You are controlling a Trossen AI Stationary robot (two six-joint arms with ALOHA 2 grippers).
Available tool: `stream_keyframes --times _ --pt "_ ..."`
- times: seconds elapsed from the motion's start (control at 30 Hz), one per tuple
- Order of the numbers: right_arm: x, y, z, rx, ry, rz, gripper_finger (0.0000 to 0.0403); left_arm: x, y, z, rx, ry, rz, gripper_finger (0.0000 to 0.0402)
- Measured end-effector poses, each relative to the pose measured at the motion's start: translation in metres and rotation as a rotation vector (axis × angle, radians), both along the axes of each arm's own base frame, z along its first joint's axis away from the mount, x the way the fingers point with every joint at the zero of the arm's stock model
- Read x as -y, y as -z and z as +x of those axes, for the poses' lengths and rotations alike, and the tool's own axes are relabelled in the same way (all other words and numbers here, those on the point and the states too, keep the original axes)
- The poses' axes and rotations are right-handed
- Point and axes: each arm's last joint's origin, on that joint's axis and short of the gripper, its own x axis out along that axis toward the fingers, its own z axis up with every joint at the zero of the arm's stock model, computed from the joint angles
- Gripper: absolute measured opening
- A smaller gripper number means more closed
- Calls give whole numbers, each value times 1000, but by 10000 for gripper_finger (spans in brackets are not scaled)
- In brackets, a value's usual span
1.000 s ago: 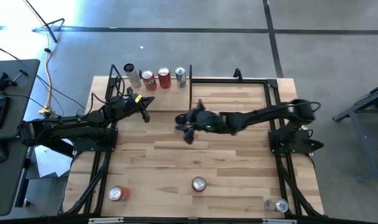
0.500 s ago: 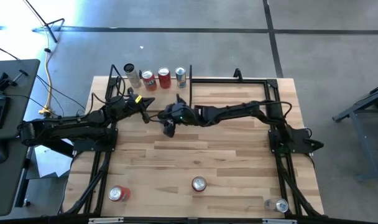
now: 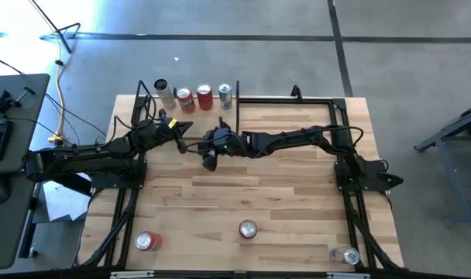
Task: Place canned beverage on shelf
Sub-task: Put the white and yellow soda can aligned with the other white and yellow soda can on the shelf
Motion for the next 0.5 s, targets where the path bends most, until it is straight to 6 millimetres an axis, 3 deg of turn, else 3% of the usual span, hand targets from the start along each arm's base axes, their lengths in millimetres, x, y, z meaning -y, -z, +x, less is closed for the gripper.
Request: stream_keyframes --times 0.27,0.5 --pt "-4 -4 0 2 -42 -66 317 0 0 0 -1 0 1 0" --pt "-17 -28 -1 19 -75 -185 305 0 0 0 12 -5 -15 0"
